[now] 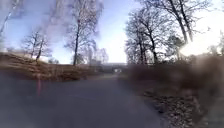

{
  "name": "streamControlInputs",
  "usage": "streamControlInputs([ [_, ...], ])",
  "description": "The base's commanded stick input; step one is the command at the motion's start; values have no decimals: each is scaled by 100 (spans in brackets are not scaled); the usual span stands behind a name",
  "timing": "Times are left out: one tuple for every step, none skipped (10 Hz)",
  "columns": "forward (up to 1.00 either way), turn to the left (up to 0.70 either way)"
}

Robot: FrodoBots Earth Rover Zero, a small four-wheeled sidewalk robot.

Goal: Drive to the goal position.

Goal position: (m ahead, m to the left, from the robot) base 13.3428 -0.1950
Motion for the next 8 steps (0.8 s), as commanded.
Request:
streamControlInputs([
  [85, 4],
  [85, 30],
  [85, 34],
  [85, 34],
  [85, 34],
  [85, 24],
  [85, 0],
  [85, 0],
])
